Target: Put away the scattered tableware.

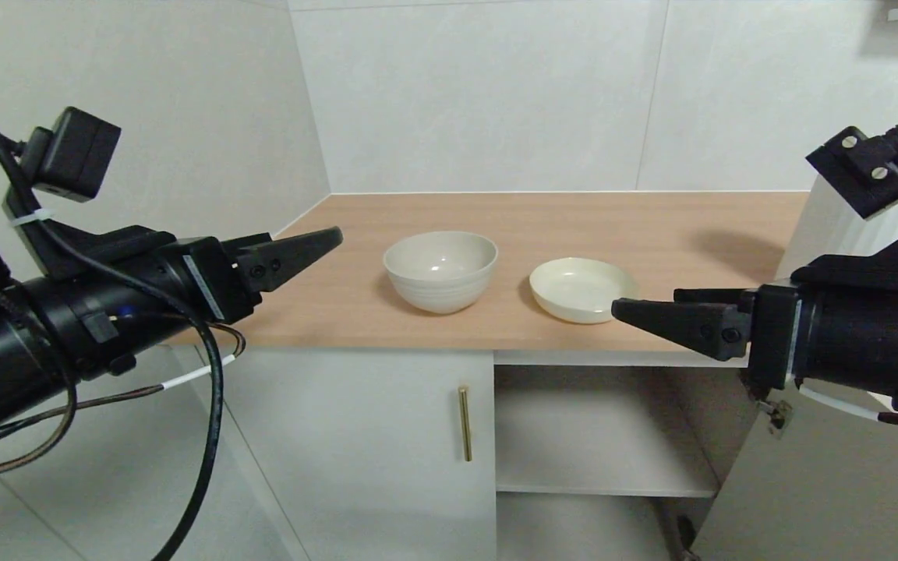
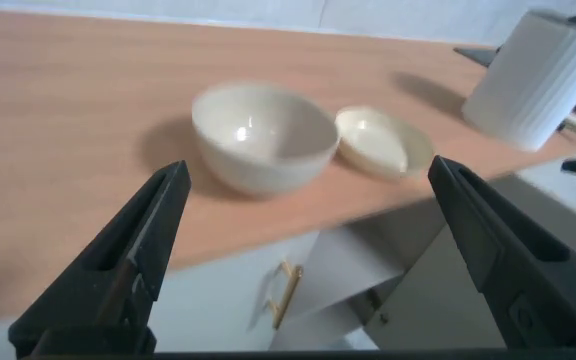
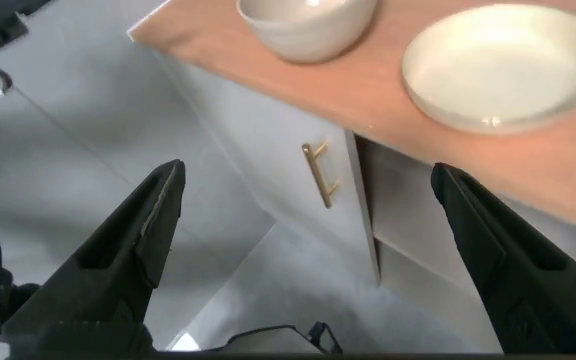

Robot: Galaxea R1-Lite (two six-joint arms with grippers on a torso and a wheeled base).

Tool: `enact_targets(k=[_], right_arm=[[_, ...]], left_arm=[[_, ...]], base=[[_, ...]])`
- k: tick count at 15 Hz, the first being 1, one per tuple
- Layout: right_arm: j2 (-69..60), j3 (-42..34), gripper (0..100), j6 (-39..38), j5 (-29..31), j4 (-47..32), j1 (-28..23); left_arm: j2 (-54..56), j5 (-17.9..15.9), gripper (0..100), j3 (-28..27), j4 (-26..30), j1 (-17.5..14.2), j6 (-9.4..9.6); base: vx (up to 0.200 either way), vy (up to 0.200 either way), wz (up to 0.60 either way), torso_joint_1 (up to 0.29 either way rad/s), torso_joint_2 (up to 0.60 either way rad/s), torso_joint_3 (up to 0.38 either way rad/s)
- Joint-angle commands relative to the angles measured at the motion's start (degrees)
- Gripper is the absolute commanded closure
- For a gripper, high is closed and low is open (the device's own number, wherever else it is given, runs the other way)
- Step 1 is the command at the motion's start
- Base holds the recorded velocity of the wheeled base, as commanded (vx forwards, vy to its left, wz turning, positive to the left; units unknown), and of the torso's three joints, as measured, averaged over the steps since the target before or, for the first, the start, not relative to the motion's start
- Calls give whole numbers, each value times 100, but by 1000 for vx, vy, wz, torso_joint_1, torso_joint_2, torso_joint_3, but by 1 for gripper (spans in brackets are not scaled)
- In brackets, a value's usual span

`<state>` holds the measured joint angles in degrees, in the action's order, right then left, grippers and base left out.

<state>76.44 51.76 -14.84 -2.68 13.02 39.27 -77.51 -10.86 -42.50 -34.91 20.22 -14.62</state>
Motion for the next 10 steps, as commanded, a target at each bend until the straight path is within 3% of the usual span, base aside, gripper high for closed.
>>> enact_targets(k=[1, 3, 5, 6, 8, 9, 10], right_arm=[[275, 36, 0, 7, -31, 166, -139], [574, 36, 0, 236, -13, 473, -305], [873, 343, 0, 236, 330, 429, -385], [882, 361, 0, 236, 365, 421, -393], [1172, 809, 0, 42, 1173, -28, -429], [1172, 809, 0, 42, 1173, -28, -429], [1356, 1003, 0, -213, 1279, -142, -578]], left_arm=[[-256, 5, 0, -347, 424, -1, 3], [-414, 5, 0, -1173, 1690, -1, -6], [-520, -4, 0, -1490, 2621, -1, -50], [-520, -4, 0, -1481, 2639, -1, -50], [-634, 14, 0, -1507, 2832, 87, -112], [-634, 14, 0, -1507, 2832, 87, -112], [-933, 75, 0, -1771, 2859, 87, -762]], base=[[0, 0, 0, 188, -481, -290], [0, 0, 0, 127, -351, -207], [0, 0, 0, 46, -112, -66], [0, 0, 0, 0, 0, 0], [0, 0, 0, 0, 0, 0], [0, 0, 0, 0, 0, 0], [0, 0, 0, 0, 0, 0]])
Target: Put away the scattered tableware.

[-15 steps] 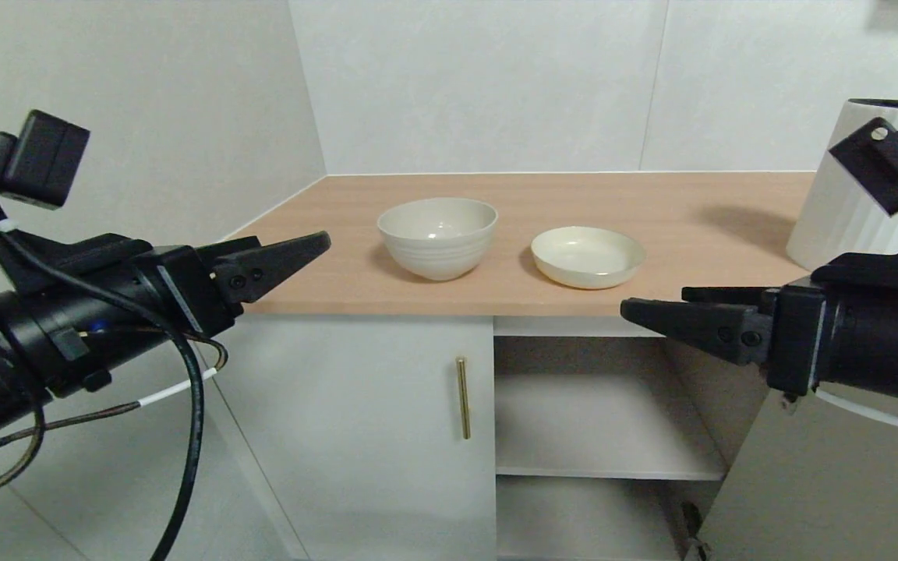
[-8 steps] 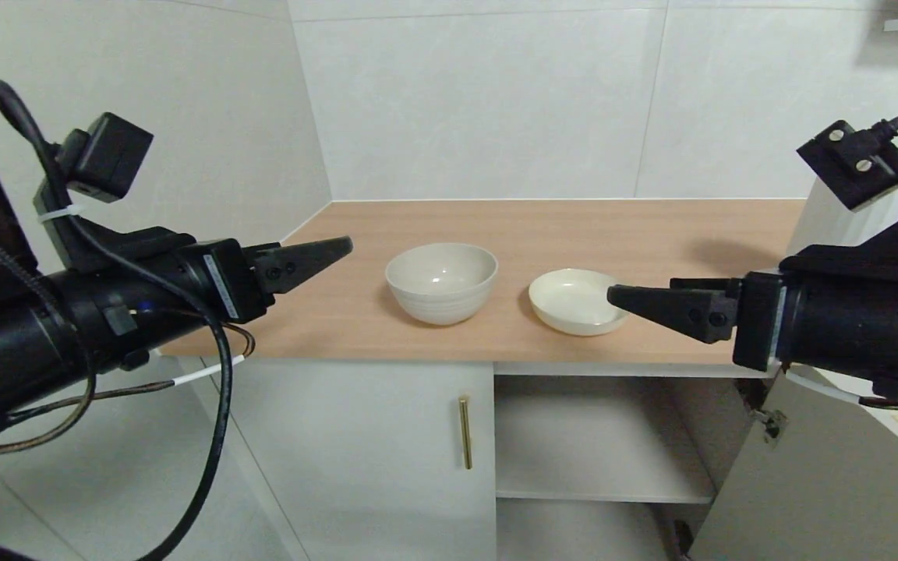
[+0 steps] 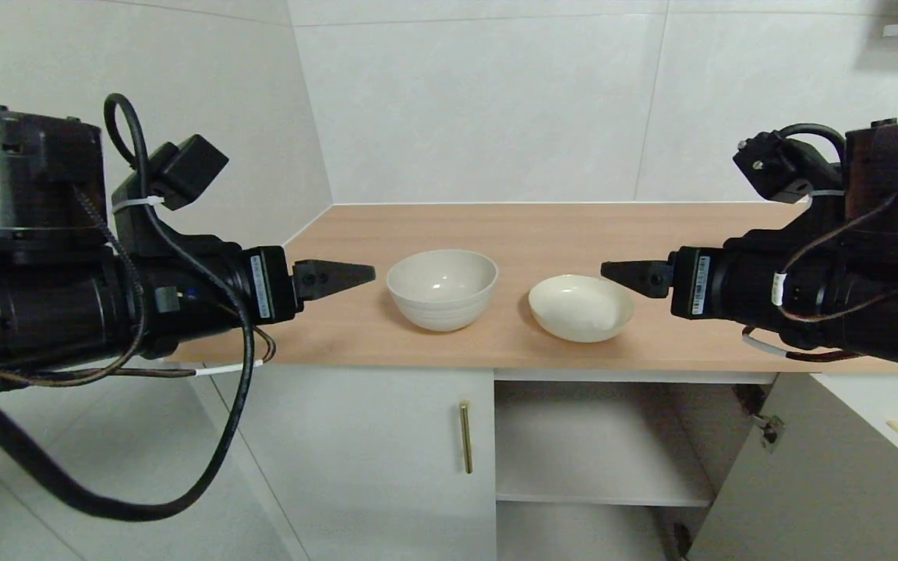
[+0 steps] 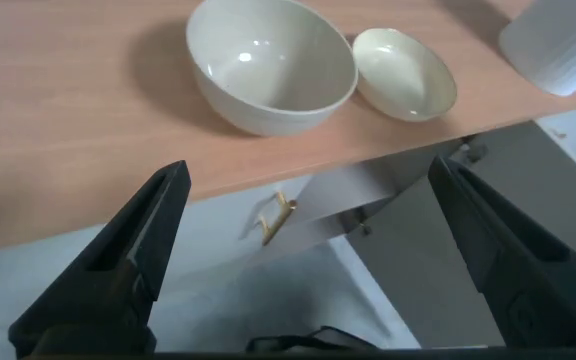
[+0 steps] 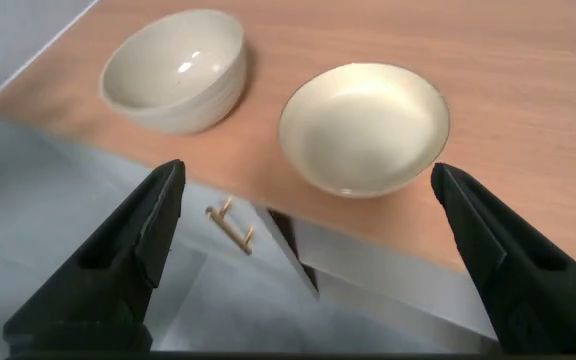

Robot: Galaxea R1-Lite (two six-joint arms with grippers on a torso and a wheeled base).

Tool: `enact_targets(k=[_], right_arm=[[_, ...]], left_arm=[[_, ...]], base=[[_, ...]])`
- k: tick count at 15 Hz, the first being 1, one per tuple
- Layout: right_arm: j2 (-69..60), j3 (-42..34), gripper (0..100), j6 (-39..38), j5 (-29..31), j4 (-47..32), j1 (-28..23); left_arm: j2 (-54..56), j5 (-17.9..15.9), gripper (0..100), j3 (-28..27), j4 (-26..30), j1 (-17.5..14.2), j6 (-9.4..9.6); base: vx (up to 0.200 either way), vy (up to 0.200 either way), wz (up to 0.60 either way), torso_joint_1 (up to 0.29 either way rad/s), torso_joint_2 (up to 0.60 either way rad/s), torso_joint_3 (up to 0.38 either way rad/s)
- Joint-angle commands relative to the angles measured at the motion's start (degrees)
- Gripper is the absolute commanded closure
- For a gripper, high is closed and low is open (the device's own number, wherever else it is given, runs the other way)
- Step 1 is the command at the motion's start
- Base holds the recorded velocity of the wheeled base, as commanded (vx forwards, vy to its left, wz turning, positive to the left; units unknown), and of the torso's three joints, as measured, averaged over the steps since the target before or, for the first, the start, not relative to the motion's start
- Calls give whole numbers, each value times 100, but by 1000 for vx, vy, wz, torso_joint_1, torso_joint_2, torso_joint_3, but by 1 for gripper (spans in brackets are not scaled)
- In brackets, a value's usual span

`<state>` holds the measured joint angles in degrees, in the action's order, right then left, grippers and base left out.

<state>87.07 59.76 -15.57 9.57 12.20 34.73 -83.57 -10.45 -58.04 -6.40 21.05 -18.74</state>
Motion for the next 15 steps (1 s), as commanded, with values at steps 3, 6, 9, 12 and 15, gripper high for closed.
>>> enact_targets(k=[3, 6, 9, 12, 15], right_arm=[[496, 238, 0, -148, 150, -34, -291], [522, 220, 0, -157, 150, -16, -291], [487, 203, 0, -148, 150, -25, -283], [496, 194, 0, -148, 150, -25, -283], [478, 194, 0, -148, 150, -25, -283]], left_arm=[[-1092, 377, 0, -1060, 658, 13, -1519], [-1768, 702, 0, -1429, 658, 48, -1906], [-2217, 869, 0, -1711, 675, 110, -2213], [-2454, 869, 0, -1737, 649, 127, -2231], [-2603, 860, 0, -1825, 640, 127, -2354]], base=[[0, 0, 0, 0, 0, 0], [0, 0, 0, 0, 0, 0], [0, 0, 0, 0, 0, 0], [0, 0, 0, 0, 0, 0], [0, 0, 0, 0, 0, 0]])
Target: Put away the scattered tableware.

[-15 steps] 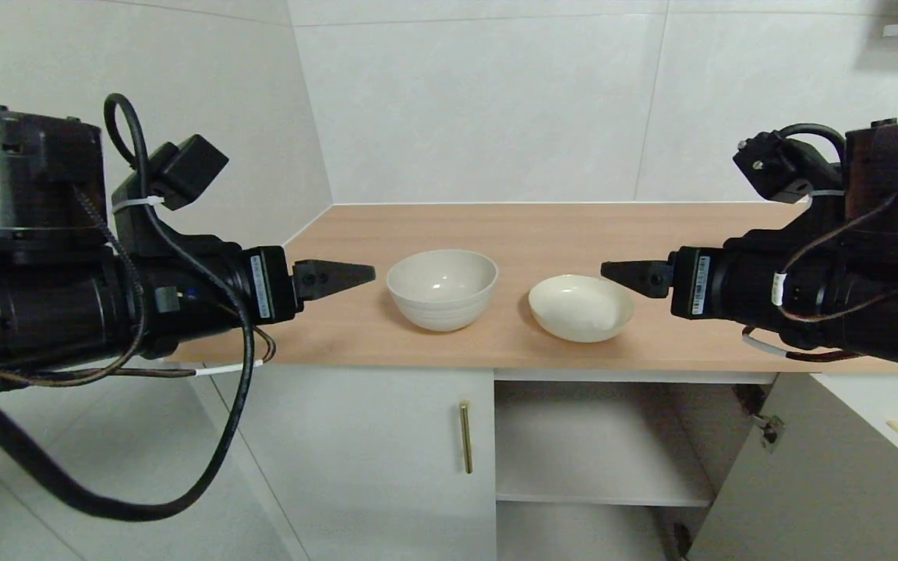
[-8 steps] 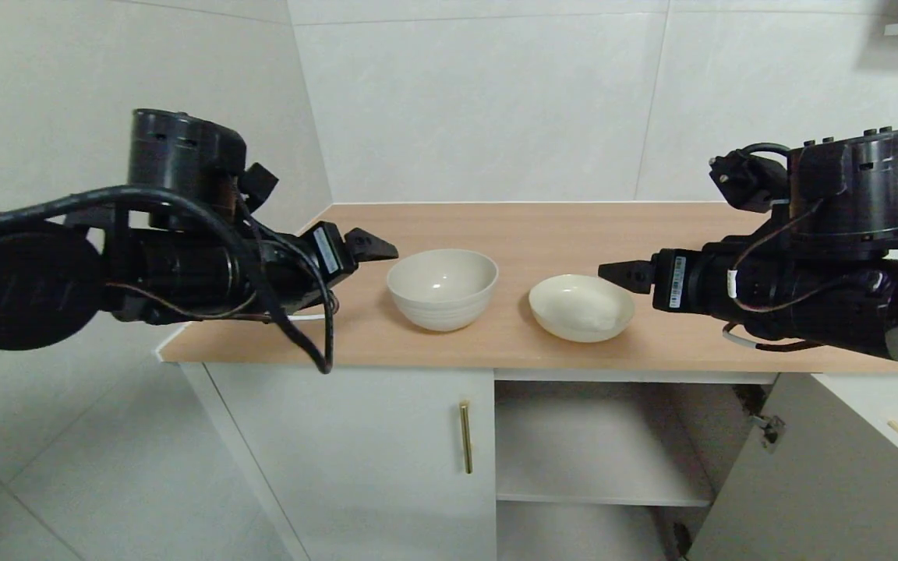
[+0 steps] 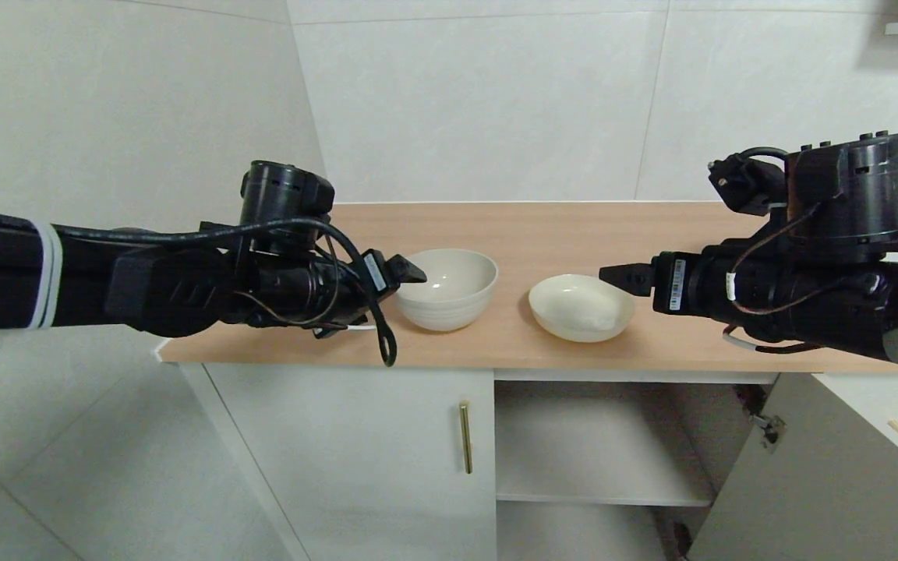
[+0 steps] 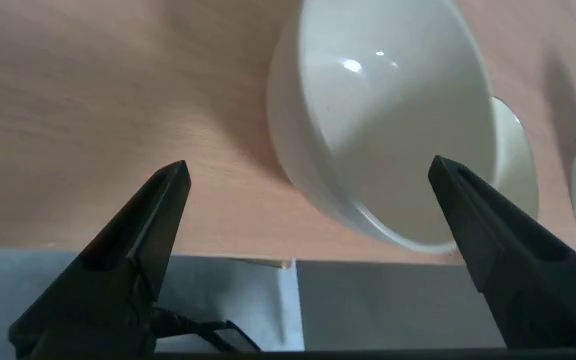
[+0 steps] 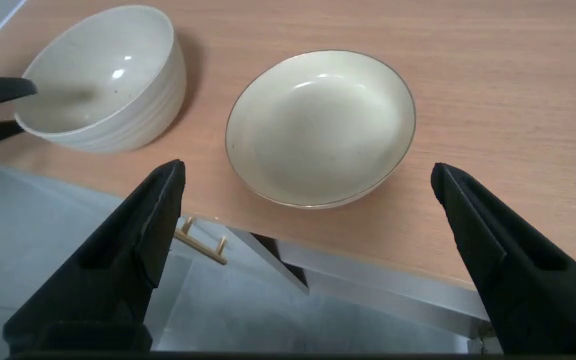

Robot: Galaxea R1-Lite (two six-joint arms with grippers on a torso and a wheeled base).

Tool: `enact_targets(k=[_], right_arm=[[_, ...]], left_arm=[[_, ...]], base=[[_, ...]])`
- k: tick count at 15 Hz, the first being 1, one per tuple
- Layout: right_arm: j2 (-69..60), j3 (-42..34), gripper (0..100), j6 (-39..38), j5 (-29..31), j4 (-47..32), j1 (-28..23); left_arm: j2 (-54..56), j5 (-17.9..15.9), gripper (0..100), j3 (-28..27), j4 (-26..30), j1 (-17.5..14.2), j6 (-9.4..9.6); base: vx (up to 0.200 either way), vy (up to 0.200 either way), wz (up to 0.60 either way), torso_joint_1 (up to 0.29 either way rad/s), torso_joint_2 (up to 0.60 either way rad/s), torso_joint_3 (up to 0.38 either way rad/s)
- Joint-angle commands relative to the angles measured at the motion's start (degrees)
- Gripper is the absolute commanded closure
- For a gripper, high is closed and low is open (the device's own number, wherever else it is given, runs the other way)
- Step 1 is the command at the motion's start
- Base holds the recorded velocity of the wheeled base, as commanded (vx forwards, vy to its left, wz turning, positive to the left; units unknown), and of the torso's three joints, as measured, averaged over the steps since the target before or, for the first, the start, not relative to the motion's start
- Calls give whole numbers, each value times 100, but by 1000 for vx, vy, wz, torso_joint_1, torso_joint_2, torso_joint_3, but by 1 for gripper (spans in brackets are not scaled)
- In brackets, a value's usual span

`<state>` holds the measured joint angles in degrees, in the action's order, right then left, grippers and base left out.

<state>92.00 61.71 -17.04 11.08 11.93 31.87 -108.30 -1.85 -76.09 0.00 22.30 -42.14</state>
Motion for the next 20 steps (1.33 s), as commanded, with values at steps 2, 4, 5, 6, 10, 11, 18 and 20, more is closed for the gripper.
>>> enact_targets(k=[2, 4, 5, 6, 10, 11, 18, 20], right_arm=[[-24, -1, 0, -1, -1, 2, 4], [-16, -1, 0, -1, -1, -7, 4], [-24, -1, 0, -1, -1, -7, 4], [-24, -1, 0, -1, -1, 2, 4], [-60, -1, 0, -1, -1, -7, 4], [-60, -1, 0, -1, -1, -7, 4], [696, 438, 0, -1, 465, -341, -93], [1276, 729, 0, -1, 1019, -323, -198]], left_arm=[[-130, 10, 0, -37, -35, 3, -13], [-130, 10, 100, -37, -35, 3, -13], [-139, 1, 100, -37, -35, 3, -13], [-139, -17, 100, -37, -35, 12, -13], [-95, -17, 100, -37, -35, 3, -13], [-68, -8, 100, -37, -35, 3, -13], [327, -43, 100, 200, -35, 29, 31], [512, -87, 100, 323, -44, 73, 48]], base=[[0, 0, 0, 0, 0, 0], [0, 0, 0, 0, 0, 0], [0, 0, 0, 0, 0, 0], [0, 0, 0, 0, 0, 0], [0, 0, 0, 0, 0, 0], [0, 0, 0, 0, 0, 0], [0, 0, 0, 0, 0, 0], [0, 0, 0, 0, 0, 0]])
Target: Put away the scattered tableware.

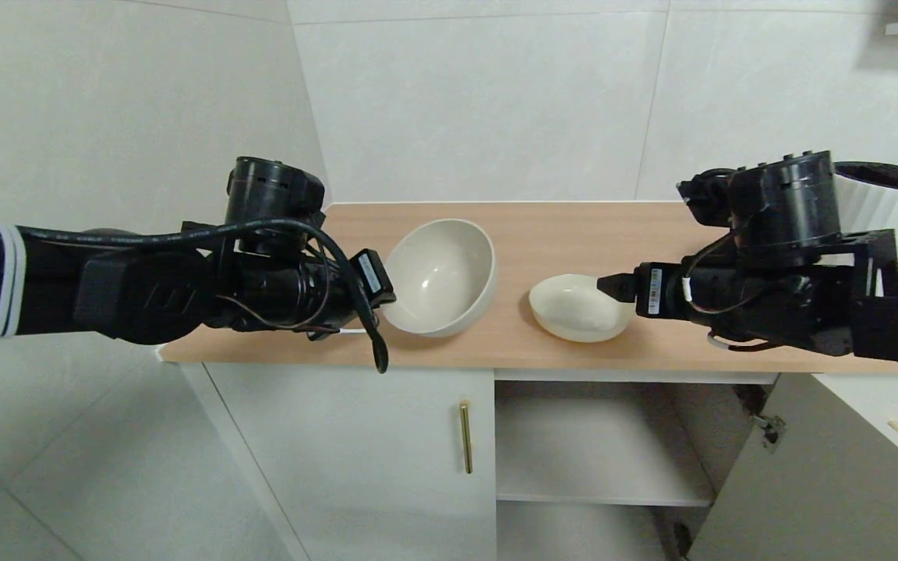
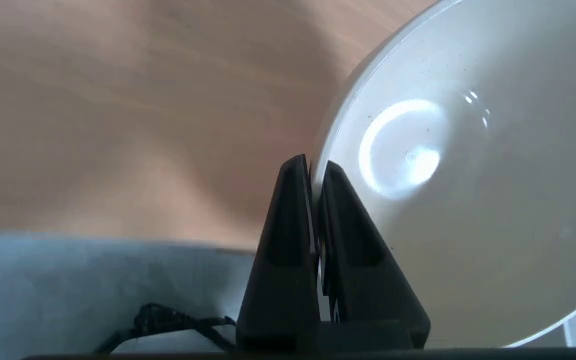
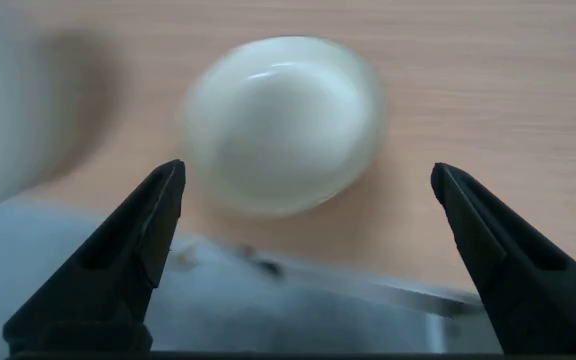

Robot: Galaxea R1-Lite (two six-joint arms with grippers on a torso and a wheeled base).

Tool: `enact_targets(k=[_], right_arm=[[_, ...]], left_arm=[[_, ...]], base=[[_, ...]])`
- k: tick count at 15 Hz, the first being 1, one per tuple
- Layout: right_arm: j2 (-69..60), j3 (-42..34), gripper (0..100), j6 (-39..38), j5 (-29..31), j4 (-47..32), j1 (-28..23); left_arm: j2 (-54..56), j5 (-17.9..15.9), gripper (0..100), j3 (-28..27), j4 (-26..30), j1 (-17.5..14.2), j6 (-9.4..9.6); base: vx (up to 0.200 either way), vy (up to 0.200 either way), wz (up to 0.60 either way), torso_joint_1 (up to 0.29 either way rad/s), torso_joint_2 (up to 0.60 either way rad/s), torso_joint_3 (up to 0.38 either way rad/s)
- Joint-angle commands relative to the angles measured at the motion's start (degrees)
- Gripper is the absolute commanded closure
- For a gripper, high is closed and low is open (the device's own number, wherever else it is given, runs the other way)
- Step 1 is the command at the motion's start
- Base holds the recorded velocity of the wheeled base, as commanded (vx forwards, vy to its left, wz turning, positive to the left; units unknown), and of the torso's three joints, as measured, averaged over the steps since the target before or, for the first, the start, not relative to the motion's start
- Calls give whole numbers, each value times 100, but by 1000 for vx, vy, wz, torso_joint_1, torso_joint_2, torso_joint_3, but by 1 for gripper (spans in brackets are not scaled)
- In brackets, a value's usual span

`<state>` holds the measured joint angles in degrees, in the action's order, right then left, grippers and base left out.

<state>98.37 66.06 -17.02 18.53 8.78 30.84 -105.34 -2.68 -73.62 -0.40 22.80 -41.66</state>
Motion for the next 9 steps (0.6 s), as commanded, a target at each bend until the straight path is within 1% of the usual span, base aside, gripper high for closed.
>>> enact_targets(k=[1, 4, 9], right_arm=[[877, 434, 0, -30, 388, 10, -149], [1255, 654, 0, -144, 485, 10, -333], [1466, 750, 0, -170, 502, 19, -439]], left_arm=[[277, -13, 100, 120, -4, 41, 0], [312, -13, 100, 137, -4, 67, 17], [321, -4, 100, 146, -4, 67, 17]], base=[[0, 0, 0, 0, 0, 0], [0, 0, 0, 0, 0, 0], [0, 0, 0, 0, 0, 0]])
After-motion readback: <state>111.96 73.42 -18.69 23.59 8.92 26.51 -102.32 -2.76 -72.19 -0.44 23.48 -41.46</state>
